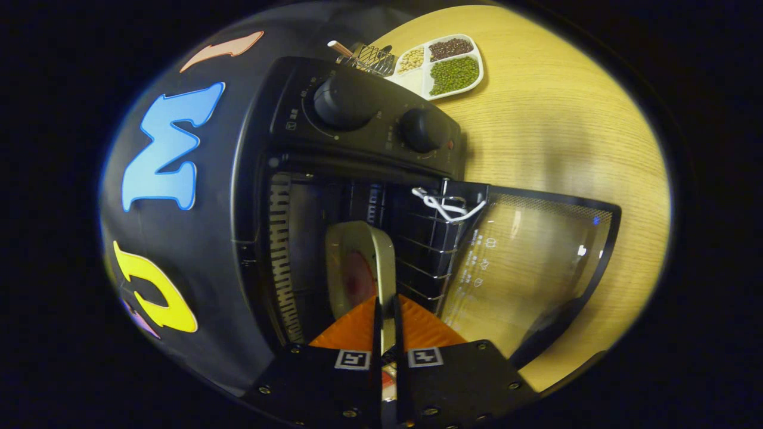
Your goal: Open the electric oven with the left hand, put the food in, and close the electric oven.
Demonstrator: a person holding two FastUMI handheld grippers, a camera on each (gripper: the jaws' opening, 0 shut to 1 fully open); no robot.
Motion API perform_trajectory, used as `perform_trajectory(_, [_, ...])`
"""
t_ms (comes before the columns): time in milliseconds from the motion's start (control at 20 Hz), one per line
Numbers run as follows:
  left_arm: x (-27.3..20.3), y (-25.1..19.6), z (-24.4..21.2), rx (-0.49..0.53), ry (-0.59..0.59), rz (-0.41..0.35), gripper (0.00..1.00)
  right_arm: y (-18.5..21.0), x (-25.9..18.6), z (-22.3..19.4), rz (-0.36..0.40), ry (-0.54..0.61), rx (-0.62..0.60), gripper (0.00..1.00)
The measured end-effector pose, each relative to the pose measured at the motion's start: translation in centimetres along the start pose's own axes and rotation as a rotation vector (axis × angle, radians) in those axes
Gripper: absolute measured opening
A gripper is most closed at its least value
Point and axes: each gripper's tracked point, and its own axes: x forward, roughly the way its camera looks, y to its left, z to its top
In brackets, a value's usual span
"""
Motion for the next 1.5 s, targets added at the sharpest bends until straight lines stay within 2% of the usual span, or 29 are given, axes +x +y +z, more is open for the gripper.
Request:
perform_trajectory(50, [-0.1,-0.3,0.1,-0.004,-0.001,-0.001,1.0,0.4,-0.4,-0.2,0.014,0.009,0.005,0.13])
perform_trajectory(100, [-0.2,-0.4,0.1,-0.008,-0.002,-0.002,0.91,0.8,-0.5,-0.5,0.041,0.019,0.011,0.13])
perform_trajectory(150, [-0.4,-0.8,0.1,-0.009,-0.005,-0.004,0.91,1.4,-0.7,-0.9,0.069,0.042,0.019,0.26])
perform_trajectory(200, [-0.5,-1.1,0.3,-0.007,-0.009,-0.008,0.91,1.7,-0.9,-1.1,0.086,0.062,0.023,0.22])
perform_trajectory(250, [-0.7,-1.5,0.4,-0.006,-0.012,-0.013,1.0,1.8,-1.4,-1.3,0.093,0.079,0.018,0.57])
perform_trajectory(300, [-0.9,-2.0,0.4,-0.004,-0.015,-0.019,0.91,1.8,-1.9,-1.3,0.102,0.087,0.002,0.63])
perform_trajectory(400, [-1.1,-3.0,0.5,-0.005,-0.017,-0.031,0.91,1.9,-3.2,-1.1,0.121,0.102,-0.051,0.63])
perform_trajectory(450, [-1.1,-3.7,0.4,-0.009,-0.016,-0.039,0.91,1.5,-3.9,-1.4,0.12,0.114,-0.086,0.71])
perform_trajectory(500, [-1.0,-4.4,0.3,-0.013,-0.014,-0.048,1.0,1.1,-4.9,-1.3,0.117,0.13,-0.121,0.93])
perform_trajectory(600, [-1.1,-5.8,0.0,-0.021,-0.009,-0.066,0.91,0.2,-6.2,-0.8,0.108,0.143,-0.22,0.95])
perform_trajectory(750, [-1.1,-8.2,-0.6,-0.028,0.004,-0.102,1.0,-0.3,-8.8,0.4,0.129,0.146,-0.378,0.96])
perform_trajectory(950, [-1.4,-11.9,-2.3,-0.031,0.04,-0.17,1.0,-0.4,-12.2,2.8,0.177,0.115,-0.569,0.96])
perform_trajectory(1050, [-1.3,-13.7,-3.7,-0.025,0.065,-0.198,1.0,-0.4,-13.9,4.6,0.204,0.072,-0.676,0.96])
perform_trajectory(1100, [-1.2,-14.6,-4.3,-0.027,0.078,-0.213,0.91,-0.3,-15.0,5.5,0.218,0.047,-0.734,0.96])
perform_trajectory(1150, [-1.3,-15.4,-4.8,-0.031,0.09,-0.23,0.91,-0.8,-15.7,6.7,0.219,0.017,-0.798,0.96])
perform_trajectory(1200, [-1.4,-16.3,-5.5,-0.033,0.104,-0.244,0.96,-1.0,-16.1,7.7,0.224,-0.015,-0.865,0.96])
perform_trajectory(1450, [-1.8,-20.6,-10.1,-0.029,0.213,-0.305,0.91,-1.4,-21.0,12.1,0.257,-0.203,-1.182,0.98])
perform_trajectory(1500, [-1.9,-21.5,-11.2,-0.035,0.245,-0.321,0.96,-1.4,-22.0,12.7,0.268,-0.238,-1.228,0.98])
